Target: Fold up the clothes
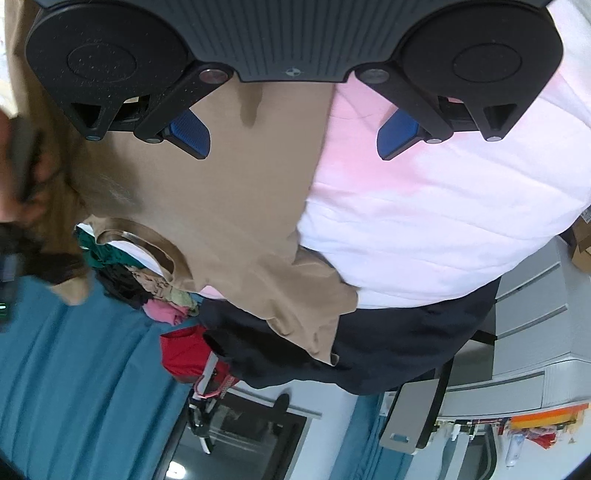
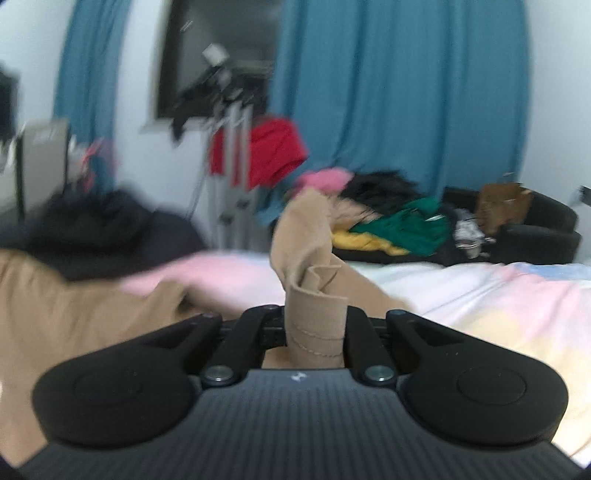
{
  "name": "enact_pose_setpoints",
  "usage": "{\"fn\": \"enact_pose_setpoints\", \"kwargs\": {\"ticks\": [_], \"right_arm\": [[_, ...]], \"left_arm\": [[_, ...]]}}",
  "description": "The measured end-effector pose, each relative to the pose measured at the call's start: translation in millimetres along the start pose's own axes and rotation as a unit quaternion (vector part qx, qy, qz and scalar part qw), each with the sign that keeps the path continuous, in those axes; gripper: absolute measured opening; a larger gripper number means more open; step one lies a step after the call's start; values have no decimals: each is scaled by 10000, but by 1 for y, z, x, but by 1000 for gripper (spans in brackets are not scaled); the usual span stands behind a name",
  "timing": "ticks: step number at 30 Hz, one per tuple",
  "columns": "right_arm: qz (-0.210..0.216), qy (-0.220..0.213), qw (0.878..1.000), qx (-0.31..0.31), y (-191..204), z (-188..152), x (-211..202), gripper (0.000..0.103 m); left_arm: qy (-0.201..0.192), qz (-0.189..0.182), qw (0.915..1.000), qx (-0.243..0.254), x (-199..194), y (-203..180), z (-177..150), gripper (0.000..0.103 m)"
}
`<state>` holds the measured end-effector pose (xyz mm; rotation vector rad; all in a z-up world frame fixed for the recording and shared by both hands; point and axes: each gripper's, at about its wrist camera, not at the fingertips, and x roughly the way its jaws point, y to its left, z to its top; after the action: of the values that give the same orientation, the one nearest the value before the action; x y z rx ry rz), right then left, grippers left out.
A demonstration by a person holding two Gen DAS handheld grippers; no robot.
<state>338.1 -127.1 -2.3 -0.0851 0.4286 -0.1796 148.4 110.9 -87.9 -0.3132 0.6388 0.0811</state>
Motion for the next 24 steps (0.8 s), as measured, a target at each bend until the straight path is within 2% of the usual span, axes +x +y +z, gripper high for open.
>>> {"fn": "enact_pose_setpoints", "kwargs": {"ticks": [5,6,7,9,10,13,16,21,24], "right_arm": [[29,494,9985,-219,35,-22,30,10],[106,547,9984,-109,33,-23,32,16],[201,589,9981,33,29,-24,33,25],[431,595,9969,286,21,-24,29,76],[576,537,9961,389,16,-24,23,82],[959,379,9922,704,5,-21,0,83],[1102,355,9884,984,-7,-20,-34,83],[1397,357,9791,1431,-49,-34,-118,83],[1331,284,9799,1462,-73,-53,-182,83]], "left_arm": [[-28,32,9999,159,8,-4,-2,98],[-26,30,9998,184,10,-5,-3,98],[-25,28,9998,208,12,-6,-3,98],[-20,21,9997,261,16,-9,-4,98],[-17,17,9996,288,17,-11,-5,98],[-35,12,9992,405,21,-18,-7,98],[-95,28,9984,557,18,-25,-9,98],[-254,1,9968,753,7,-34,-10,98],[-377,-2,9959,825,-3,-34,-8,99]]}}
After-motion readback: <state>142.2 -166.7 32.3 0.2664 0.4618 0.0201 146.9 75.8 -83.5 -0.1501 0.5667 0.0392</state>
